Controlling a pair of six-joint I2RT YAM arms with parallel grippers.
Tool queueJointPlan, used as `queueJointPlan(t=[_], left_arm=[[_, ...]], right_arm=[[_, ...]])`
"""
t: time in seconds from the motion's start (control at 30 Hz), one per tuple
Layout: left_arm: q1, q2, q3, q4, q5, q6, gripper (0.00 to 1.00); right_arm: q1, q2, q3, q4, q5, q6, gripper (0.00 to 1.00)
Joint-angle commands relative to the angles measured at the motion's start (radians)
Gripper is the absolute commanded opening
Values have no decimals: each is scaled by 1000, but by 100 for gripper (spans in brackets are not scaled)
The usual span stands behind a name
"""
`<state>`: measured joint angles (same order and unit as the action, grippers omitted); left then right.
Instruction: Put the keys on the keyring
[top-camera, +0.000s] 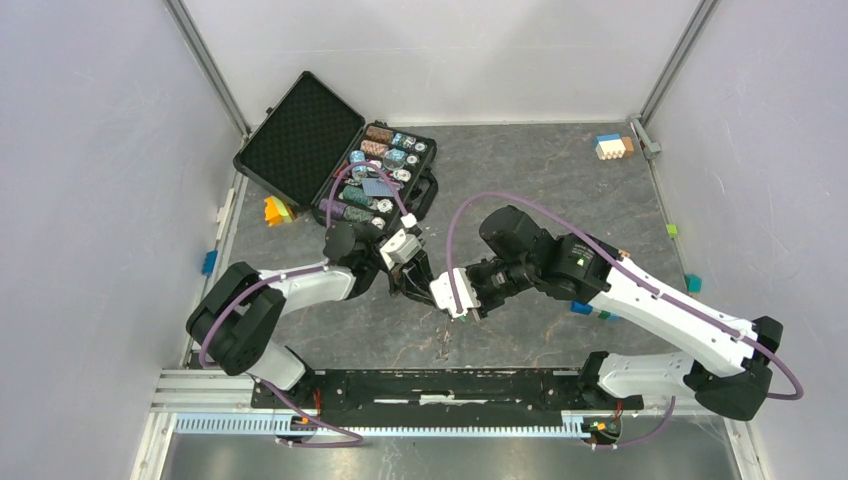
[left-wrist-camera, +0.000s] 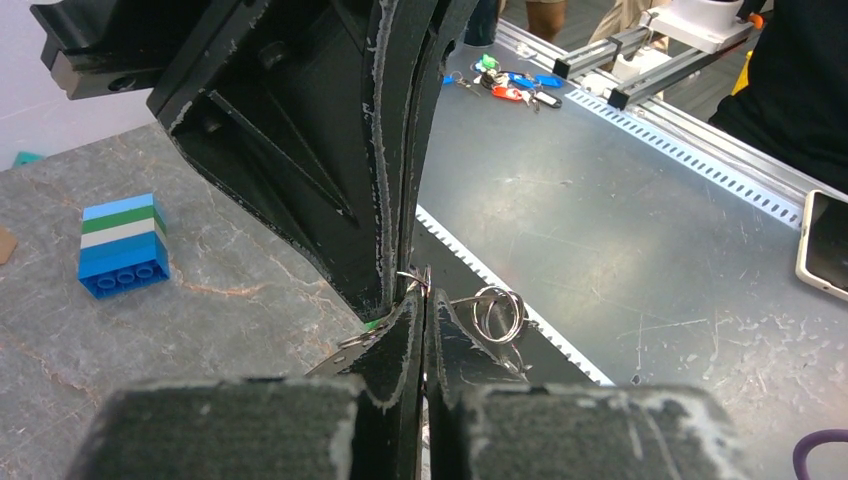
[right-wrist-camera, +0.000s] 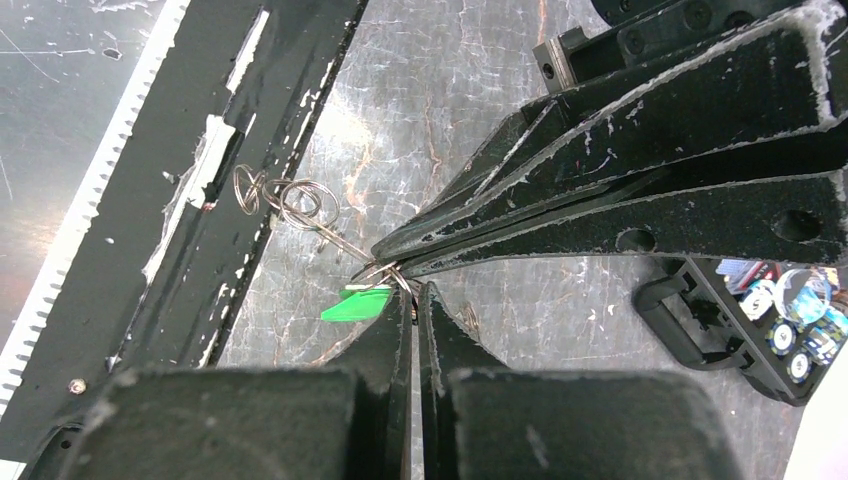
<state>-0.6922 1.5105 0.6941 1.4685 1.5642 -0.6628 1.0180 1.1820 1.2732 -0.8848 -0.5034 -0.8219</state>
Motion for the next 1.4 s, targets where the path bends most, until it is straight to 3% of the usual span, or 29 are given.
queueJointPlan(t=[0.0, 0.57, 1.37], left_arm=[[-13, -58, 0, 89, 73, 74, 2], [32, -47, -8, 89, -56, 60, 14], [41, -11, -15, 89, -119, 58, 14]], right_arm=[[-3, 36, 11, 147, 42, 6, 0], [-3, 4, -34, 195, 94, 18, 0], [-3, -8, -37, 271, 131, 83, 0]])
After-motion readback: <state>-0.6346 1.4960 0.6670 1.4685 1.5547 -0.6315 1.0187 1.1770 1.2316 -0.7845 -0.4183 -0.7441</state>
